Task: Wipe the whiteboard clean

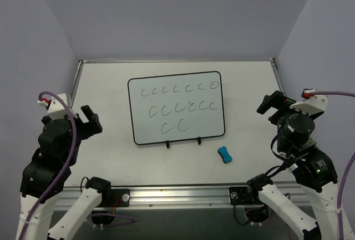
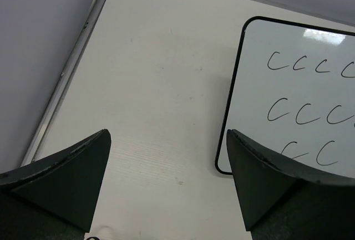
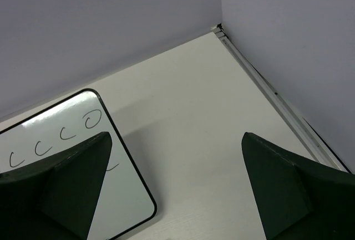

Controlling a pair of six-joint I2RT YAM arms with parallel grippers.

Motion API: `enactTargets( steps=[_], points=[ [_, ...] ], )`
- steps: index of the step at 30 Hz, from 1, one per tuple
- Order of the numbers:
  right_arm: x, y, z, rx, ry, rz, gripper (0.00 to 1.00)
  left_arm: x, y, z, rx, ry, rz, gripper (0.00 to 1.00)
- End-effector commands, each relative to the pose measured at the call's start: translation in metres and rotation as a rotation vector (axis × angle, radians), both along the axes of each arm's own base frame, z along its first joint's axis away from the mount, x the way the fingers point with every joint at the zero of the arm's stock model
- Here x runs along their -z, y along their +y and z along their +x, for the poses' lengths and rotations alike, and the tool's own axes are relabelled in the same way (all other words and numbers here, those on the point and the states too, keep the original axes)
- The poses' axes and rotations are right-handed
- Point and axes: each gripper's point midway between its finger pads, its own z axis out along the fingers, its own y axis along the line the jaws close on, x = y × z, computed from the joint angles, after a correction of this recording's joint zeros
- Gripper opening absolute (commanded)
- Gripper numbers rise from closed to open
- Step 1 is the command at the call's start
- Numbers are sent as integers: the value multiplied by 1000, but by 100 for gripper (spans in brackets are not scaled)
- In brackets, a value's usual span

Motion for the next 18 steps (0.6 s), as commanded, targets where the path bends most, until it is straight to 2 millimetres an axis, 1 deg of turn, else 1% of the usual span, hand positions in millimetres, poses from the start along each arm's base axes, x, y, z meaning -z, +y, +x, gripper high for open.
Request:
enactTargets(
  steps=[1,4,6,7,8,9,10,11,12,13,14,15,16,17,18],
  points=[
    [-6,-3,5,33,-21,-2,100,-19,-3,6,10,-38,-5,94],
    [-5,-3,5,33,-17,-9,100,-21,-4,9,3,-39,-12,94],
    [-4,3,7,-1,-20,-5,100,-21,-5,16,-8,-35,-14,94],
    [-3,9,9,-32,-22,-9,100,-28,-6,19,-11,-55,-33,94],
    [-8,15,13,-75,-44,-25,100,-32,-10,23,4,-65,-40,94],
    [-1,31,17,-166,-37,-30,100,-37,-17,34,25,-83,-38,94],
    [-2,40,20,-208,-49,-30,100,-36,-26,42,67,-81,-43,94],
    [2,47,23,-244,-38,-34,100,-37,-34,50,102,-87,-38,94],
    [2,56,25,-289,-34,-25,100,-37,-42,67,127,-82,-15,94],
    [5,61,26,-311,-19,-24,100,-40,-47,75,142,-80,-11,94],
    [7,67,29,-334,-4,-23,100,-38,-59,83,202,-69,-10,94],
    [7,75,29,-383,2,-23,100,-36,-65,105,236,-72,12,94],
    [10,80,29,-408,15,-27,100,-38,-71,114,276,-73,-4,94],
    [11,85,29,-436,22,-31,100,-37,-96,119,437,-67,-54,94],
    [12,90,29,-467,26,-42,100,-26,-78,145,410,-30,-113,94]
  ],
)
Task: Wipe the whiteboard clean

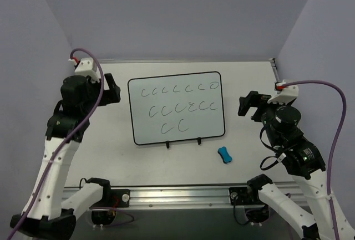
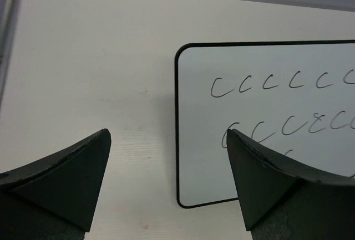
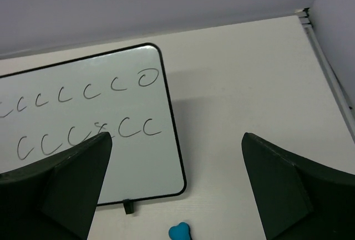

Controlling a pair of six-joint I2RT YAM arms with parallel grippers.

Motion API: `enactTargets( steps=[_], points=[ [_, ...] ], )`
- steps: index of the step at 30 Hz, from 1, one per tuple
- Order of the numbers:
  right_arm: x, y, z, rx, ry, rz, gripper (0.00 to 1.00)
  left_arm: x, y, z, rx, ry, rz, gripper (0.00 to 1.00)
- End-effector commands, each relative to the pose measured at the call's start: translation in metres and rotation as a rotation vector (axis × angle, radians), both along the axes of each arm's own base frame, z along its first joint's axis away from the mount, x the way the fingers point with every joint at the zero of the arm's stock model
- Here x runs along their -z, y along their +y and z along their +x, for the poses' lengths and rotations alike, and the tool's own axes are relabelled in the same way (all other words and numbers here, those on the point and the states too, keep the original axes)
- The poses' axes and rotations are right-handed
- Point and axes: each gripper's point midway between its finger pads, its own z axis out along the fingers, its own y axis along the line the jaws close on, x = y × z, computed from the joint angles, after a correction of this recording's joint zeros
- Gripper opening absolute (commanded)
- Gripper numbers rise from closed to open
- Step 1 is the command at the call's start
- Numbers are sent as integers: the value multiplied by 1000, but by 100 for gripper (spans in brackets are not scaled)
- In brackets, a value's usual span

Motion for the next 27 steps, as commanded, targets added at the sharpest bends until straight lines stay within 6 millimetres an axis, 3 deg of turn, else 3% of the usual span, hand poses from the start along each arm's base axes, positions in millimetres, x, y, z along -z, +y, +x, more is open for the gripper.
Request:
enactTargets(
  steps=[1,2,5,8,11,15,16,17,19,20,21,27],
  points=[
    [-11,34,1,-193,-28,1,100,-20,-18,56,243,-57,-169,94],
    [-10,37,1,-209,-23,-1,100,-21,-14,65,288,-53,-226,94],
    [-14,44,-4,-255,-28,12,100,7,-14,94,440,43,-356,94],
    [-17,56,-8,-327,-38,24,100,16,-32,102,626,72,-429,94],
    [-17,64,-10,-374,-31,18,100,44,-37,119,697,113,-504,94],
    [-15,56,-9,-328,-29,15,100,58,-42,134,743,108,-604,95],
    [-14,51,-8,-294,-28,14,100,59,-42,140,751,95,-606,99],
    [-13,48,-7,-275,-28,16,100,75,-42,147,736,138,-634,100],
    [-11,44,-8,-257,-19,8,100,81,-39,156,720,165,-623,87],
    [-13,43,-9,-257,-24,8,100,98,-35,159,693,214,-620,82],
    [-14,43,-10,-257,-25,8,100,98,-35,162,695,212,-615,80],
    [-18,44,-11,-264,-33,8,100,116,-36,162,727,251,-587,77]
  ],
)
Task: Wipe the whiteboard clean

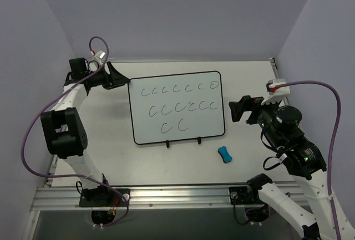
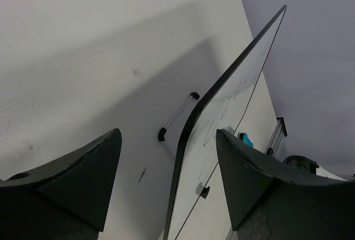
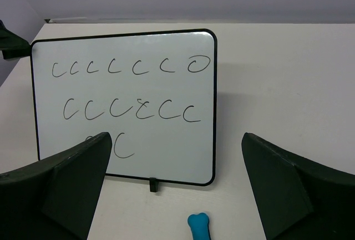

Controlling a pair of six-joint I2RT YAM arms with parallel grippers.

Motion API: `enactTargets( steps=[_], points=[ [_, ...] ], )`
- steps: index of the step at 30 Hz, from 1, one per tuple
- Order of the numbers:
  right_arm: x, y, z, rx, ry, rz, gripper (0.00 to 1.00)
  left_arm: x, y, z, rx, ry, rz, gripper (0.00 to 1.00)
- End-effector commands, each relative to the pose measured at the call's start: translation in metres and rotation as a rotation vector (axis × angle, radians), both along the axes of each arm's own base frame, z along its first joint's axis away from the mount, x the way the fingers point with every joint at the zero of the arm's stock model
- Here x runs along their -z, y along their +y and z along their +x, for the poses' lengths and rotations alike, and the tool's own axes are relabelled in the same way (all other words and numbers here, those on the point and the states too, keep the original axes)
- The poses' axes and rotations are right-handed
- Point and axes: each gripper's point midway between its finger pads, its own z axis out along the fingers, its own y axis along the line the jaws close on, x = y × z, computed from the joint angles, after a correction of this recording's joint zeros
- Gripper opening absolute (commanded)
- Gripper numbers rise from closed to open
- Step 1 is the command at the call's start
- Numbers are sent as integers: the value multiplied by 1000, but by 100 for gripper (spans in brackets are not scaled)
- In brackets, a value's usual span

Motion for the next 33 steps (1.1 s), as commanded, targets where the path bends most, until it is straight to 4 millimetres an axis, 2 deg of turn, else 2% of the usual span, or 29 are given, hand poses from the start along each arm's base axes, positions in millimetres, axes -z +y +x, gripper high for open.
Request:
enactTargets(
  steps=[1,5,7,8,10,18,20,25,28,29,31,33],
  points=[
    [-18,-2,0,11,-45,7,100,-22,-7,-2,92,-107,-1,77],
    [-15,0,2,2,-37,5,100,-30,-18,-8,154,-173,-63,77],
    [-15,1,2,2,-35,6,100,-24,-20,-10,161,-139,-91,73],
    [-15,1,2,-1,-35,5,100,-18,-21,-9,166,-121,-98,68],
    [-15,2,1,-6,-34,5,100,-14,-24,-8,176,-118,-106,51],
    [-17,2,0,-10,-41,14,100,-21,-34,-9,232,-148,-179,52],
    [-18,1,-1,-7,-42,14,100,-18,-36,-10,246,-148,-209,50],
    [-20,0,-2,-4,-46,14,100,-9,-39,-16,260,-128,-232,40],
    [-19,0,-2,-4,-42,14,100,-1,-39,-22,248,-74,-228,41],
    [-18,0,-2,-2,-40,11,100,2,-37,-20,249,-105,-198,41],
    [-16,0,-2,-2,-37,11,100,7,-38,-22,244,-89,-166,34],
    [-14,-2,-2,5,-31,5,100,10,-39,-25,245,-75,-161,16]
  ],
)
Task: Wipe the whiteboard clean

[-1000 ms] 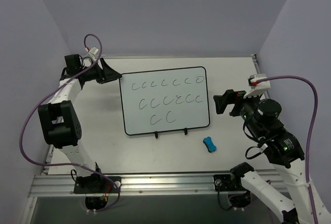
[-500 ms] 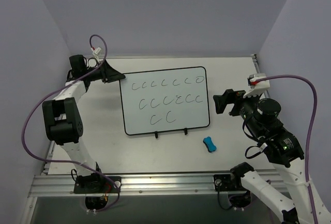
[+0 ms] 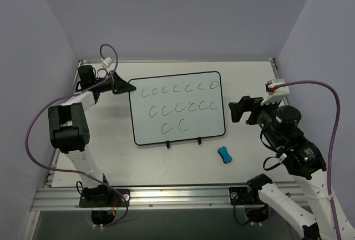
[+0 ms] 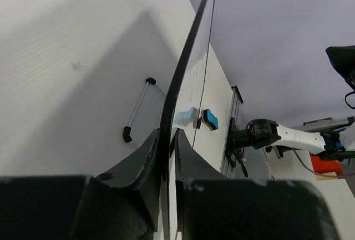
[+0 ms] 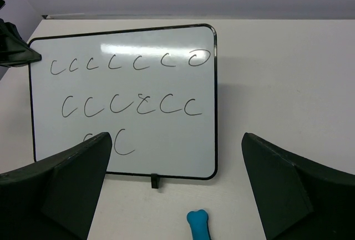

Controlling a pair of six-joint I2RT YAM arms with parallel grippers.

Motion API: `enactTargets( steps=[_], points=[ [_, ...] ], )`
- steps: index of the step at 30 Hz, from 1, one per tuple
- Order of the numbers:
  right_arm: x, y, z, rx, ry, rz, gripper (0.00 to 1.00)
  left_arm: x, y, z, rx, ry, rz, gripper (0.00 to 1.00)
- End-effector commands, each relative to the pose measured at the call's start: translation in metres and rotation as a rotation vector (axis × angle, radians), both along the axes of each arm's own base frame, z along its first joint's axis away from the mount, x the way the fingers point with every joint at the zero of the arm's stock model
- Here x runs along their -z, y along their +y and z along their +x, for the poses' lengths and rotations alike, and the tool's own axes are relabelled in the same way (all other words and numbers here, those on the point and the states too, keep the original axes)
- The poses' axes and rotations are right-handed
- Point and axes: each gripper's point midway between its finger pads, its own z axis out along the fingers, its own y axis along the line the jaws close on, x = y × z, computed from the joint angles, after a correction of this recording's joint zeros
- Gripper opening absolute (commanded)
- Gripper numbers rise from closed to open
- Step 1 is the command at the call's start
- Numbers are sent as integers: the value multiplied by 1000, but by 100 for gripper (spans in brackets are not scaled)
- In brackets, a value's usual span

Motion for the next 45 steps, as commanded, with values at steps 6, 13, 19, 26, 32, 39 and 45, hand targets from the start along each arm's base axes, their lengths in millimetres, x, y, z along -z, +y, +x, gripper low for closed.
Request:
enactTargets(
  steps=[6,13,19,26,32,39,45],
  points=[
    [-12,-6,-5,20,-33,2,100,4,-6,-8,33,-29,40,2],
    [-9,-13,-11,40,-26,-4,100,-17,-8,-15,12,-174,94,2],
    [17,-17,-5,95,61,-17,100,-32,-8,-12,-77,-343,166,2],
    [118,-19,-7,231,501,-77,100,-30,-2,-17,-167,-421,217,2],
    [169,-16,-52,255,729,-89,93,-20,-10,-17,-183,-450,235,2],
    [223,0,-103,205,976,-294,73,-23,-9,-13,-270,-509,333,2],
    [250,29,-88,171,975,-358,77,-27,-8,-12,-298,-513,332,2]
  ],
)
